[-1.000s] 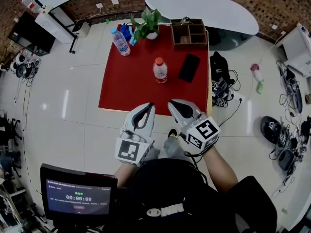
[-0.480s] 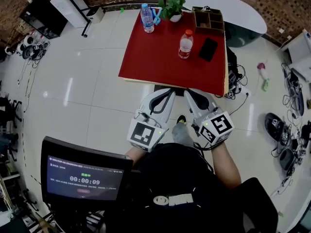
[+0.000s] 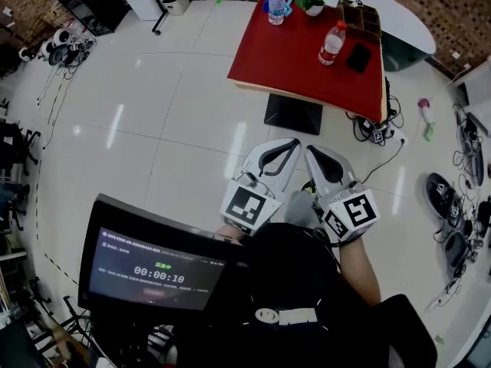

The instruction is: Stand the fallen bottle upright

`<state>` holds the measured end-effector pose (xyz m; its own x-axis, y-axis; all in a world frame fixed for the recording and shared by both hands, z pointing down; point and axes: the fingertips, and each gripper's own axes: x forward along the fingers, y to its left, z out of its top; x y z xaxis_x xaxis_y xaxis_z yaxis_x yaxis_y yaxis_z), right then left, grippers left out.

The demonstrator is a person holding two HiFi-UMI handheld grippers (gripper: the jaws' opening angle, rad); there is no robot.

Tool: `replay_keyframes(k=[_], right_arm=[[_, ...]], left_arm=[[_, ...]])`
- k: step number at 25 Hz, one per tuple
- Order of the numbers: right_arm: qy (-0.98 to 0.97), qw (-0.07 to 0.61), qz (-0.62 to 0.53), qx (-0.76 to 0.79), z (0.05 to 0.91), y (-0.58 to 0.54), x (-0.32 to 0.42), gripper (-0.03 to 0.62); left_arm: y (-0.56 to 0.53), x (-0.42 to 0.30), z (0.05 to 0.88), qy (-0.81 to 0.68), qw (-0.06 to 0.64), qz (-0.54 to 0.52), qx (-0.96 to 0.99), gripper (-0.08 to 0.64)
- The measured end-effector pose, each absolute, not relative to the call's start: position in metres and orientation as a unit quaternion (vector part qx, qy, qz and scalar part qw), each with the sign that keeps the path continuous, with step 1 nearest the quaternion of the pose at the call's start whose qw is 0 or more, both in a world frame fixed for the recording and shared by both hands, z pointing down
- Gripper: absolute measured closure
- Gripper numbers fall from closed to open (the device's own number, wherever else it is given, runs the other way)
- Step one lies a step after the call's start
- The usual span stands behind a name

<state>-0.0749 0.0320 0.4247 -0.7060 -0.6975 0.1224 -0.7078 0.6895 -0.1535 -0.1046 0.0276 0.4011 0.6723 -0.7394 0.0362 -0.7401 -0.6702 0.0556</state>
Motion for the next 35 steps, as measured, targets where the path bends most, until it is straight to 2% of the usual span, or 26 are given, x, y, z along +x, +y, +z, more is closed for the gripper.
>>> replay_keyframes(k=[9,19,35], right_arm=[[-0.919,0.023,0.067,0.388,0.391,0.065,-0.07,0.589],[-0.919,0.023,0.107,0.378,0.408,0.08,-0.028,0.589],[-0.918,-0.01,0.09,0.387,0.38,0.079,0.027,0.589]], left_arm=[[0.055,-0.101,0.384,-0.41,0.037,-0.012,0.911,0.561],[0.067,-0.047,0.389,-0.408,0.041,0.007,0.912,0.56],[0.071,0.002,0.377,-0.405,0.017,0.02,0.914,0.56]])
